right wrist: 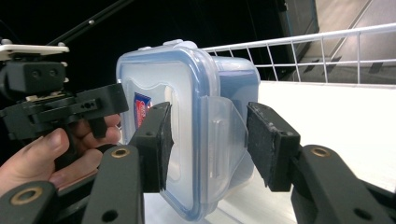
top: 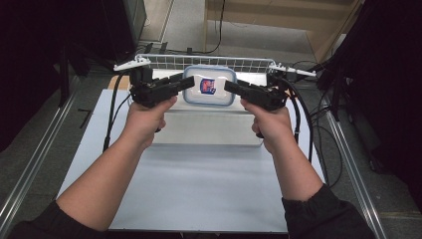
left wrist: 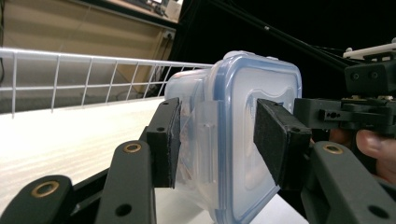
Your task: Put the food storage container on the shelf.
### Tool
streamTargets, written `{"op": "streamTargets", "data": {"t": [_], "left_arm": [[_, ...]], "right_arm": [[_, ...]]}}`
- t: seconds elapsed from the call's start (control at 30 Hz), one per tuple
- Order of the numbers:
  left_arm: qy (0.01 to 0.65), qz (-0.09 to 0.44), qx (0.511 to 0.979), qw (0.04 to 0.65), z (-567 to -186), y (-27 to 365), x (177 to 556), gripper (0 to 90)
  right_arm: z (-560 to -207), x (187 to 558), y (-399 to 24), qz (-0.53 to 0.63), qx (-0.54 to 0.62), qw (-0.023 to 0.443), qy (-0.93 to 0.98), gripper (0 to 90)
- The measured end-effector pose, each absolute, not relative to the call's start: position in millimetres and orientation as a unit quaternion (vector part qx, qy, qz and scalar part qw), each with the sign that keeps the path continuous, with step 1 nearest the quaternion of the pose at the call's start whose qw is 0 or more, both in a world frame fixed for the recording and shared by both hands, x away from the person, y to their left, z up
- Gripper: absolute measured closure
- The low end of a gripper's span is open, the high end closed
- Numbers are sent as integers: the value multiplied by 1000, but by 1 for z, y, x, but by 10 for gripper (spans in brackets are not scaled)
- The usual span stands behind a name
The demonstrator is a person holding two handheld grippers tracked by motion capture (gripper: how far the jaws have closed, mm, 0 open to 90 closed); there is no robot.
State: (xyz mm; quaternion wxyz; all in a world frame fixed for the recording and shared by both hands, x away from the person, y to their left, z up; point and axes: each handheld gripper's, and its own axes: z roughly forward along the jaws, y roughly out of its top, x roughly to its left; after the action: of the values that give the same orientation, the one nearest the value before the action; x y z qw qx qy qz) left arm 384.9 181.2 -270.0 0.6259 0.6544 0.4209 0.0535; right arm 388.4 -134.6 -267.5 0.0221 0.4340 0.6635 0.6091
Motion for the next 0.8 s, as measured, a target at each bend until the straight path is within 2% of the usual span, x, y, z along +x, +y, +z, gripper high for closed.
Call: {"op": "streamTargets", "data": {"t": [0.1,0.37,0.53,0.8], "left_arm": [[445,24,654,612,-274,181,392,525],[472,12,643,604,-273,184,399,547],[481,23,640,599,-273,182,402,559],[482,37,636,601,-277,180,407,559]], "right_arm": [[-269,395,-136,596,452,-2,664,539],[-276,408,-135,581,475,-45,660,540],[-280,413,-133,575,481,-59,658,524],[-284,419,-129,573,494,-56,651,498]]}}
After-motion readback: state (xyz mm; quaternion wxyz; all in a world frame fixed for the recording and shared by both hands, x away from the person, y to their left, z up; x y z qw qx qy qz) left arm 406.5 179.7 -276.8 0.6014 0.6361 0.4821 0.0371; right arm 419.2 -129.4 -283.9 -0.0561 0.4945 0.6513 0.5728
